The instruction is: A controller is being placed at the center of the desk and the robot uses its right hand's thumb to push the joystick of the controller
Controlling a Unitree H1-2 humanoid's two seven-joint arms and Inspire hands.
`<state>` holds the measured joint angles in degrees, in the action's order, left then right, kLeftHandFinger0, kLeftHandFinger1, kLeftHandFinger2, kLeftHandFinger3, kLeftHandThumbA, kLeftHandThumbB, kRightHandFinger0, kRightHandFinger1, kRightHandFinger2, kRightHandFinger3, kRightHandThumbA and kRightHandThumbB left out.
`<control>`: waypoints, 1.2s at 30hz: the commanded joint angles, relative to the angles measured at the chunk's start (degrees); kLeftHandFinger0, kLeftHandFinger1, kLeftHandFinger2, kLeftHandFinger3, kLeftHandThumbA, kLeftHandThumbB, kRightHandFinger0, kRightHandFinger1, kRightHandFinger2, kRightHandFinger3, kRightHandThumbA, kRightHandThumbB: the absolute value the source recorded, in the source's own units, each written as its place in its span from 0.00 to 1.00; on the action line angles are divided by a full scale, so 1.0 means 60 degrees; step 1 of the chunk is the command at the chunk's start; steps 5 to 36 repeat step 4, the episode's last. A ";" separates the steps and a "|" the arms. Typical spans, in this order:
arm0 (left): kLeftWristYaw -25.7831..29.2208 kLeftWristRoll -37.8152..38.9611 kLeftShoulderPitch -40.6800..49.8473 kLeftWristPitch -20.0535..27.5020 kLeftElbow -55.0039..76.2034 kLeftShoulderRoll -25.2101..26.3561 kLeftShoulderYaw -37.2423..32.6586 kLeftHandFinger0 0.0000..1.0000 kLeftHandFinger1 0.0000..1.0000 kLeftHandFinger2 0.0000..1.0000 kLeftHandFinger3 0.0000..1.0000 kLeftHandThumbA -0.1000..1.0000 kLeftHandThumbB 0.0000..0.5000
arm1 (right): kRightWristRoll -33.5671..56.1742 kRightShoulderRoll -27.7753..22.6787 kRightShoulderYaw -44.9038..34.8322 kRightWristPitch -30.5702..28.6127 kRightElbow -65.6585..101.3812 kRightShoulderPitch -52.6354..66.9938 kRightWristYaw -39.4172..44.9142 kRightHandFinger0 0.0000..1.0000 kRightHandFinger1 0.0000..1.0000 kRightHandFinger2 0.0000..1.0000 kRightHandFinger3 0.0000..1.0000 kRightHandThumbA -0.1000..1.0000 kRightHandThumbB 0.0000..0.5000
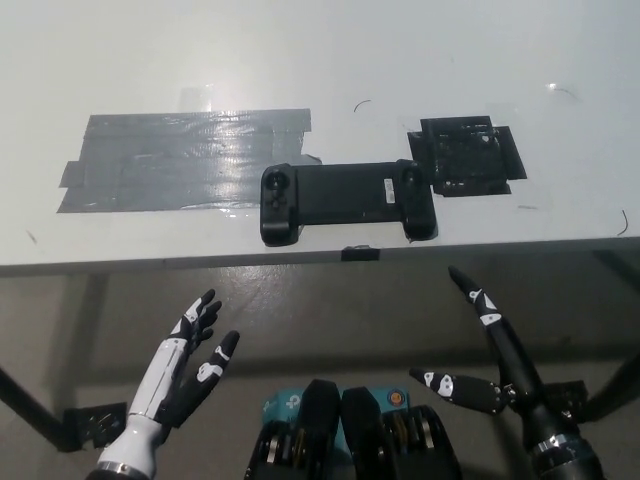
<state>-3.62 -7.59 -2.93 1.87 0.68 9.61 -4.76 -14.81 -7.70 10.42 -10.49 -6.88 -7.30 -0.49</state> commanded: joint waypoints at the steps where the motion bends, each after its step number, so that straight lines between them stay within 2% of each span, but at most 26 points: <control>1: 0.0085 -0.0066 -0.0016 0.0247 0.0201 0.0018 0.0109 1.00 1.00 1.00 1.00 0.78 0.00 | -0.0151 -0.0044 -0.0055 -0.0480 0.0076 -0.0269 -0.0060 1.00 1.00 1.00 1.00 0.92 0.41; 36: 0.0096 -0.0099 -0.0013 0.0226 0.0204 0.0021 0.0106 1.00 1.00 1.00 1.00 0.78 0.00 | -0.0214 -0.0051 -0.0040 -0.0393 0.0128 -0.0261 -0.0058 1.00 1.00 1.00 1.00 0.92 0.40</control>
